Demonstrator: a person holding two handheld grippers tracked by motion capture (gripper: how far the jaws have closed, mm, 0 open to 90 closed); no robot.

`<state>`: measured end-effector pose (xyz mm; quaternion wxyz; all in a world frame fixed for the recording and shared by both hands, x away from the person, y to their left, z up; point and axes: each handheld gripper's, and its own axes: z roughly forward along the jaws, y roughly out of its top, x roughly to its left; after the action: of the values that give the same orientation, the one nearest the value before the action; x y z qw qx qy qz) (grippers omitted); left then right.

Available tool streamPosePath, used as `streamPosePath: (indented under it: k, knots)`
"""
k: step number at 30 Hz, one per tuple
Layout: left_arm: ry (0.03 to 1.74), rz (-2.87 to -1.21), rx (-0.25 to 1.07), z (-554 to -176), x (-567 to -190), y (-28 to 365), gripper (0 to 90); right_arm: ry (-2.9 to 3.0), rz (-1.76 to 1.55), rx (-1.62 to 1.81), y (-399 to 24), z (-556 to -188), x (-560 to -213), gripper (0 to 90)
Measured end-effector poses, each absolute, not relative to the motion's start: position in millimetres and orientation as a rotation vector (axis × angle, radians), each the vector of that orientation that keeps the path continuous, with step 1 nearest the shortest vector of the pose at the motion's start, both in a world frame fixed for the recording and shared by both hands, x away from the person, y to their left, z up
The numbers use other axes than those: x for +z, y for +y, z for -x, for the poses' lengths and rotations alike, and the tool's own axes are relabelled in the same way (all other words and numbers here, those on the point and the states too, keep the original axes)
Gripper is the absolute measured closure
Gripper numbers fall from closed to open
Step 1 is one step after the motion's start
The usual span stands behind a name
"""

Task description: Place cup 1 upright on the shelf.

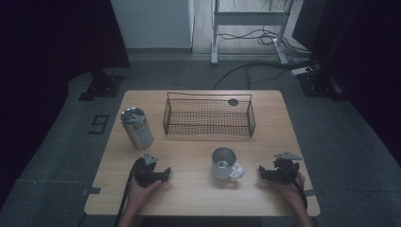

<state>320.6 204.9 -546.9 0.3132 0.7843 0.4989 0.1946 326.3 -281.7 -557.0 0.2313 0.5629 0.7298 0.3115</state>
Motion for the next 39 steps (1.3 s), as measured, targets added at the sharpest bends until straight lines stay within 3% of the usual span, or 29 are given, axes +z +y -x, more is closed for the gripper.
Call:
streamPosePath:
  k: [39]
  knots:
    - [1.318,-2.062,0.510,-321.0,-546.8,206.5,14.6,1.987,-1.562,0.849,-281.5,-328.9,-556.9,0.0]
